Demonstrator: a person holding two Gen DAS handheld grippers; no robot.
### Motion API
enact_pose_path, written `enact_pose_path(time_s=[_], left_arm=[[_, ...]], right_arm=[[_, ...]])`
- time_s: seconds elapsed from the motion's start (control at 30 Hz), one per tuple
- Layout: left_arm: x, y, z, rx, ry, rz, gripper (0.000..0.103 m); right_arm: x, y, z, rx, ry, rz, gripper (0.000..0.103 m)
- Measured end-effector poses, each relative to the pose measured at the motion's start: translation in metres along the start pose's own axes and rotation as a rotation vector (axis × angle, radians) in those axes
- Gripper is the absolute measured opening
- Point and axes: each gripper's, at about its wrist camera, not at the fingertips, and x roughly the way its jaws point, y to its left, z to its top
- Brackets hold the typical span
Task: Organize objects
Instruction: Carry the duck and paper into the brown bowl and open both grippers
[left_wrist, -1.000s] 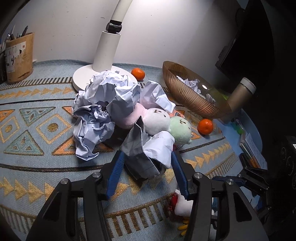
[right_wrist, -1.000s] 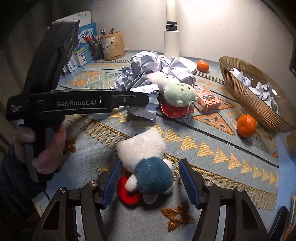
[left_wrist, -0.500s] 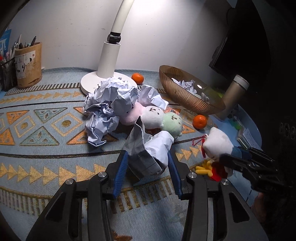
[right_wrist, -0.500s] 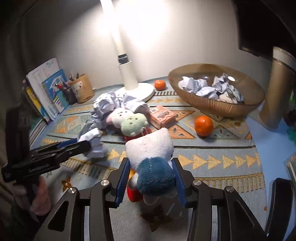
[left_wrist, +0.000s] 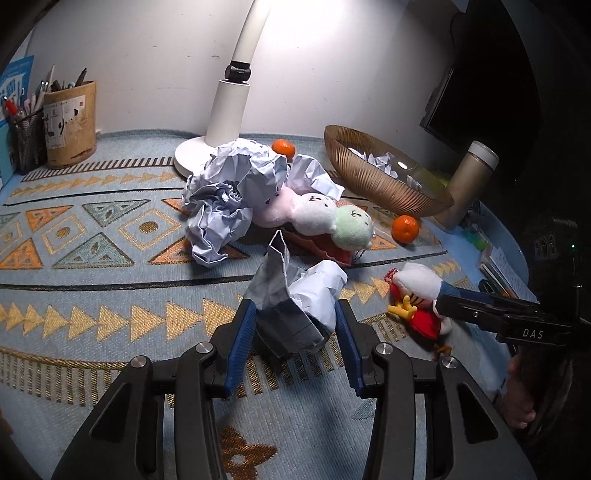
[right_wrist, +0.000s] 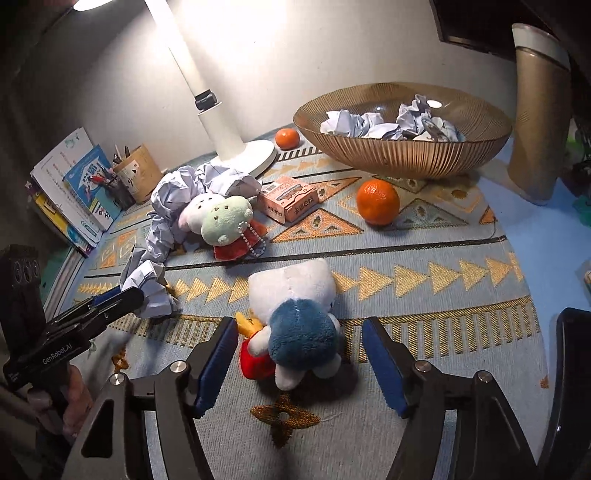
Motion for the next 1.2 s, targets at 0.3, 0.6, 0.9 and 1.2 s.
enact_pose_path(time_s=[0.3,0.6,0.9,1.2], left_arm=[[0.001,-0.004,-0.001,0.021,0.006,0.015,0.041],[-0.019,-0.046,0.050,0.101,-0.045,-0.042,0.041],[0.028,-0.103,0.160,0.191,-0.077,-0.083,0.041],[0.106,-0.122,0.208,0.212,-0.056,-0.113,0.053]], right_arm=[[0.000,0.014,-0.001,-0.084,0.003,-0.055,0.041],[-0.066,-0.013,0.038,0.017,-0.147,-0.015,0.040],[-0.087,-0.048,0.141,0.129,-0.304,-0.064,0.040],[-0.031,-0.083,0.209,0.203,-0.243,-0.092,0.057]])
